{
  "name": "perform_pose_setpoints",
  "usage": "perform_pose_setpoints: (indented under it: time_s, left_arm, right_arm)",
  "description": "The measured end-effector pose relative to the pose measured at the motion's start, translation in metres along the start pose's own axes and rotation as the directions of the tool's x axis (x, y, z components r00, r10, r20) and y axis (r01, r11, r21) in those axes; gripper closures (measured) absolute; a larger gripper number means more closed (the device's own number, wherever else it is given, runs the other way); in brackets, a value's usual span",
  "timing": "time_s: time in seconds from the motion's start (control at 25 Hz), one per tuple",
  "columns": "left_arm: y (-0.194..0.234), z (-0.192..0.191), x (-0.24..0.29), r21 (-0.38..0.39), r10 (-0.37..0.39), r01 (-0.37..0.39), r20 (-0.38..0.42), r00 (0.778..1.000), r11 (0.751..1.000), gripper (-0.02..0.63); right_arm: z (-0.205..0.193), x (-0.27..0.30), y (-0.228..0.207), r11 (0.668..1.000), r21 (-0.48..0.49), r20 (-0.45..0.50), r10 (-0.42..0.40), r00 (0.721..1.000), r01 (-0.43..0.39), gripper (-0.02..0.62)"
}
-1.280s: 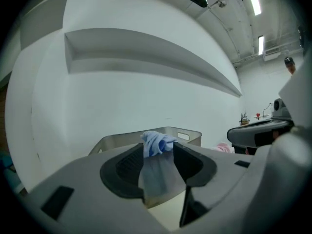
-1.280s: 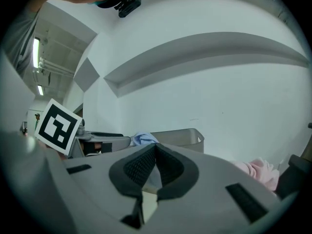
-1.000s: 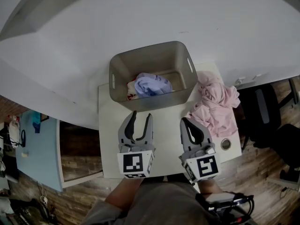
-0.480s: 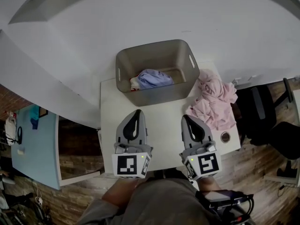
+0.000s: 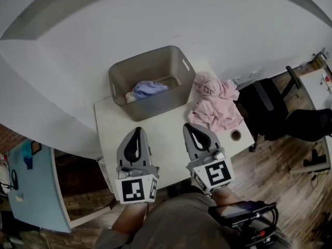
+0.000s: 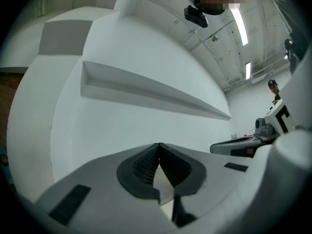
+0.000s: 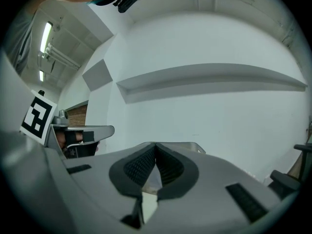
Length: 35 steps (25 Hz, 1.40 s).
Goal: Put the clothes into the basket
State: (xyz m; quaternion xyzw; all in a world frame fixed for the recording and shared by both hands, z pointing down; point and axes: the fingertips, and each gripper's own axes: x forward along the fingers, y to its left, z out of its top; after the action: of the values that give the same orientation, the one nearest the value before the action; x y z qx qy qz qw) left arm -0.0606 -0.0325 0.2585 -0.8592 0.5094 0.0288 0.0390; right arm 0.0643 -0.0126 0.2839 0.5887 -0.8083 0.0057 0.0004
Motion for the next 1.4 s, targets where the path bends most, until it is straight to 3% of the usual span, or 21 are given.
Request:
perform_pose_setpoints:
  time_s: [0.44,0.76,0.96,1.08,1.24,1.4]
  left_arm:
    - [-0.038,-0.003,0.003,-0.006,-0.14,0.14,0.036,0.99,0.99,0.597]
    - [-0.093,-0.036,0.057,-0.019,-0.222,0.221,-0.04,0.974,0.975,0.597]
    - [-0.131,-0.046,0.103,-0.022,-0.266,0.266,-0.007,0.964,0.964,0.597]
    - [-0.151,-0.053,0.127,-0.021,-0.28,0.28,0.005,0.96,0.96,0.597]
    - [-0.167,-0.068,0.155,-0.042,-0.29,0.289,-0.019,0.957,0.956,0.597]
    - [-0.171,-0.086,0.175,-0.061,-0.286,0.283,-0.047,0.957,0.957,0.597]
  right_arm:
    - [-0.017,-0.014,-0.035,0.993,-0.018,-0.027,-0.118,0.993,0.117,0.589]
    - [-0.046,-0.018,-0.115,0.982,-0.024,-0.061,-0.191,0.98,0.19,0.586]
    - [-0.069,-0.018,-0.176,0.975,0.002,-0.084,-0.22,0.972,0.221,0.58]
    - [-0.09,-0.013,-0.201,0.977,0.021,-0.129,-0.206,0.97,0.21,0.479]
    - [-0.121,0.0,-0.232,0.974,0.051,-0.183,-0.207,0.961,0.22,0.422]
    - [-0.162,0.019,-0.246,0.982,0.061,-0.268,-0.159,0.95,0.181,0.236]
